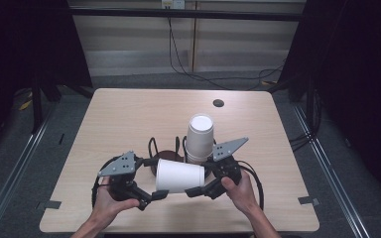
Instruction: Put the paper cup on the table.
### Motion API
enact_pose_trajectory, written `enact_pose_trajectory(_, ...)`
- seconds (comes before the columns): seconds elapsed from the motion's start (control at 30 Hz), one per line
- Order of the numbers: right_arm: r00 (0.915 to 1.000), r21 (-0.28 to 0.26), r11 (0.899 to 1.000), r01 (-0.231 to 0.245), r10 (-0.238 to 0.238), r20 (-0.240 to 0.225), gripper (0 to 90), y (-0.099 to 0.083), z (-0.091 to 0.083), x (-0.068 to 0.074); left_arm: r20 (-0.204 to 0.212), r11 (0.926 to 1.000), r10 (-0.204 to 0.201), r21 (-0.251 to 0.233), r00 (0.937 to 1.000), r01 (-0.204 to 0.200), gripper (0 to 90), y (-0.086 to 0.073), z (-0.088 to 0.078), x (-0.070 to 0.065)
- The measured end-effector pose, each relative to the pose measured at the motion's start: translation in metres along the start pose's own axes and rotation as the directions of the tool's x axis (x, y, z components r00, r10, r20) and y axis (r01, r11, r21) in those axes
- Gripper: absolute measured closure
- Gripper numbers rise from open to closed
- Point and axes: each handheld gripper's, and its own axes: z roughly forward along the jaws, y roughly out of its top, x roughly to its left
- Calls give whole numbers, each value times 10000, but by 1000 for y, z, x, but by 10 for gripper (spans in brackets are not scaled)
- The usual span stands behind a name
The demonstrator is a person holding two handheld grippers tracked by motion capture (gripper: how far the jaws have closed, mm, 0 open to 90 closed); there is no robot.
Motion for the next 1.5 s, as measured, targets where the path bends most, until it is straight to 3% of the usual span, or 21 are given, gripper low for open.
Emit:
enact_pose_trajectory(0.3,9999,84,9999,113,-112,-122,248,2,5,2,134,9988,368,-321,9992,-364,46,0,4,-6)
enact_pose_trajectory(0.53,9997,164,9997,164,-161,-199,247,0,8,2,244,9986,385,-370,9990,-376,41,-1,7,-6)
enact_pose_trajectory(0.87,9992,343,9994,41,-27,-393,244,-3,11,-1,878,9997,176,181,9960,-193,102,0,5,0)
enact_pose_trajectory(1.03,9998,677,9977,16,-2,-205,222,-3,14,-2,908,9985,-116,543,9958,67,113,1,5,0)
enact_pose_trajectory(1.2,9998,875,9961,113,-101,-141,216,-2,15,-1,930,9979,-84,651,9956,23,126,5,4,-1)
enact_pose_trajectory(1.5,9997,760,9971,37,-55,225,139,-3,13,-1,1038,9944,-414,1012,9937,308,129,7,5,2)
